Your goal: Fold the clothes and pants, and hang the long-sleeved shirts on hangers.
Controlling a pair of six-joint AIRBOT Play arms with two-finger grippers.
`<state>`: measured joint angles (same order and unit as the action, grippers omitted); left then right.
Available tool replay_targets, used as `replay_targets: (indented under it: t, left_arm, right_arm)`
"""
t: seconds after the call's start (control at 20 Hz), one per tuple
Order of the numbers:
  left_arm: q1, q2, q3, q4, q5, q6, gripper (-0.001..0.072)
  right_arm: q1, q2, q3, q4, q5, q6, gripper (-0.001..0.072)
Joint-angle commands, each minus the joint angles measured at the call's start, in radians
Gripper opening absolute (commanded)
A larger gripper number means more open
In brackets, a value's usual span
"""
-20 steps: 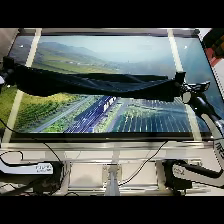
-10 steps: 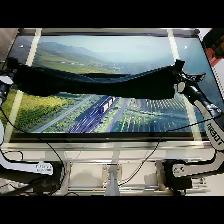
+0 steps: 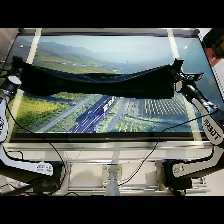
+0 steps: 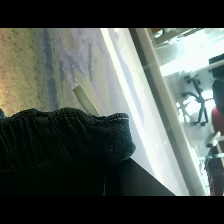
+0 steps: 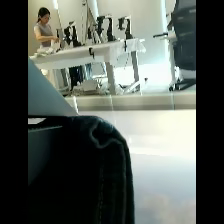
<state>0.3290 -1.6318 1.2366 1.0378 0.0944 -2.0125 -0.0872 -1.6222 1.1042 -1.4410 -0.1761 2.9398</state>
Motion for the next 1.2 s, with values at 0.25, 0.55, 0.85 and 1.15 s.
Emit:
replay_targets:
  t: [0.25, 0.55, 0.85, 1.15]
  left_arm:
    - [-0.014, -0.003, 0.001, 0.010, 0.058, 0.001, 0.0705]
    - [-0.009, 0.057, 0.001, 0.169, 0.043, 0.010, 0.0701]
    - [0.085, 0.260, -0.008, 0.511, -0.638, 0.039, 0.0684]
    - [0.204, 0.535, -0.342, 0.510, -0.705, 0.033, 0.0683]
  right_arm:
    - [0.001, -0.029, 0.060, -0.101, -0.062, -0.051, 0.0709]
    - [0.000, 0.019, 0.094, -0.111, -0.033, -0.346, 0.0696]
    - [0.000, 0.138, 0.094, -0.110, 0.256, -0.764, 0.0691]
    - [0.000, 0.209, 0.094, -0.106, 0.383, -0.843, 0.0690]
